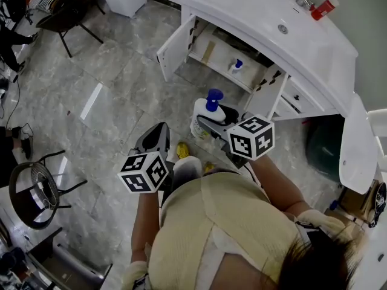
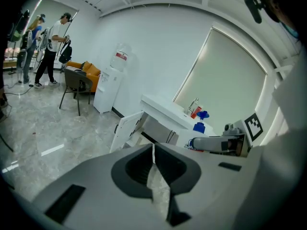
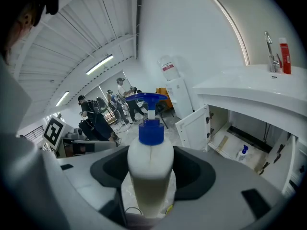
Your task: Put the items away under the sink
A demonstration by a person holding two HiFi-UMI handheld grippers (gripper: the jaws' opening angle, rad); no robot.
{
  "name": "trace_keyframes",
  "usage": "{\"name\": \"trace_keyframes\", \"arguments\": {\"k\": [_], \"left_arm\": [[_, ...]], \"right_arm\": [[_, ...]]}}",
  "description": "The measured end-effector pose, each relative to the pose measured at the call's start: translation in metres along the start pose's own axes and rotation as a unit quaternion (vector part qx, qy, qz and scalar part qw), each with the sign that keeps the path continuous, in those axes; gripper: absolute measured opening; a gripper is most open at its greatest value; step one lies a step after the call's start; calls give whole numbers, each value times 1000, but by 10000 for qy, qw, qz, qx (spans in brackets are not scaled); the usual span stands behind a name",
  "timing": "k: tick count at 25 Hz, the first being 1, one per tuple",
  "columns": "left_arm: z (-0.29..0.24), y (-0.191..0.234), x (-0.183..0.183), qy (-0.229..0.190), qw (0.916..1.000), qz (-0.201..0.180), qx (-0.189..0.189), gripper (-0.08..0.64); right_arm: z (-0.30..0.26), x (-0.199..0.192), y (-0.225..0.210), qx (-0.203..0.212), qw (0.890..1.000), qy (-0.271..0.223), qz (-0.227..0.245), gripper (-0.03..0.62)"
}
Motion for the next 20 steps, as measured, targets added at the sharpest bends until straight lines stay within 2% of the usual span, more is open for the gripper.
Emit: {"name": "trace_keyframes", "arguments": {"k": [8,14,20], "left_arm": [[-12,32,18,149,9997,23,-171,49],[-24,45,29,306,9989,-142,-317,49],[-35,55,40,168,9994,105,-287,49]], "right_arm": [[-27,11,3,-247,9996,84,-55,281],[-34,19,-6,-572,9983,2,-135,281],[-40,29,-15,-723,9973,-60,-123,281]]}}
Point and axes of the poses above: the fingertips, and each gripper's own axes: z backward along the fingers, y to its left, x out of its top, the point moved 5 cm from there along z, backward along the fingers, and after that the axes turned 3 degrees about z, right-handed, at the moved point
